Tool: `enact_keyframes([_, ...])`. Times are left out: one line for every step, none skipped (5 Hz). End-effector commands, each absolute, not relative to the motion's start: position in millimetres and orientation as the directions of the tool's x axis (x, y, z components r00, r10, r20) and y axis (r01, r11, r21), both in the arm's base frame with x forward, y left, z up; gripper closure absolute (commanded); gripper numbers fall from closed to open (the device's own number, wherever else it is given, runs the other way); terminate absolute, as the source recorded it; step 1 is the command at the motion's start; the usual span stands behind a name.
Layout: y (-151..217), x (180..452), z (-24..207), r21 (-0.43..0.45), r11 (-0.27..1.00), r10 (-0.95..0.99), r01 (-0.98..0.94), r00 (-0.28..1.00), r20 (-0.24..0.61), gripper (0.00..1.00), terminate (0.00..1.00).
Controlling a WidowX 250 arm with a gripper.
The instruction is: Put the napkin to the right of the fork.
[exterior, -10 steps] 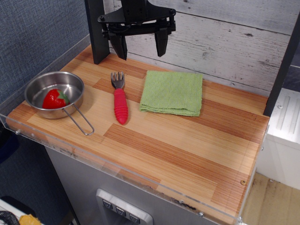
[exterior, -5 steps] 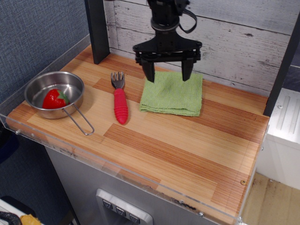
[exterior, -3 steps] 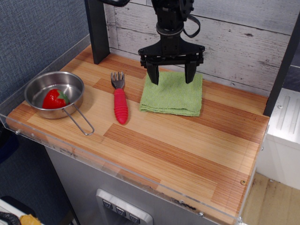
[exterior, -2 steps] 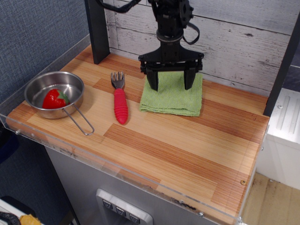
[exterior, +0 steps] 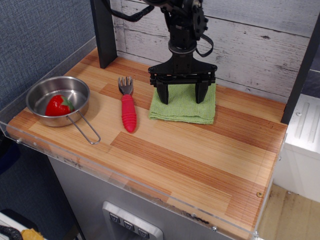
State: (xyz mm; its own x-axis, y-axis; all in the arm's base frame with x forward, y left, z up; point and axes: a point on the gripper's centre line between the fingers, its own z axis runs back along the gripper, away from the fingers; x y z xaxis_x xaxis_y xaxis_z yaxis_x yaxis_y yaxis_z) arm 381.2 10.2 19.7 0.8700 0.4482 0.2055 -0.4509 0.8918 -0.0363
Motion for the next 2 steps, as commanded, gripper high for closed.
enact_keyframes([3.3, 378.7, 22.5, -0.051, 0.89, 0.452, -0.453, 0.865, 0.219, 0.0, 0.0])
enact_keyframes([-4.5, 375.1, 23.0, -0.05, 0.895, 0.444, -0.444, 0.871, 0.211, 0.0, 0.0])
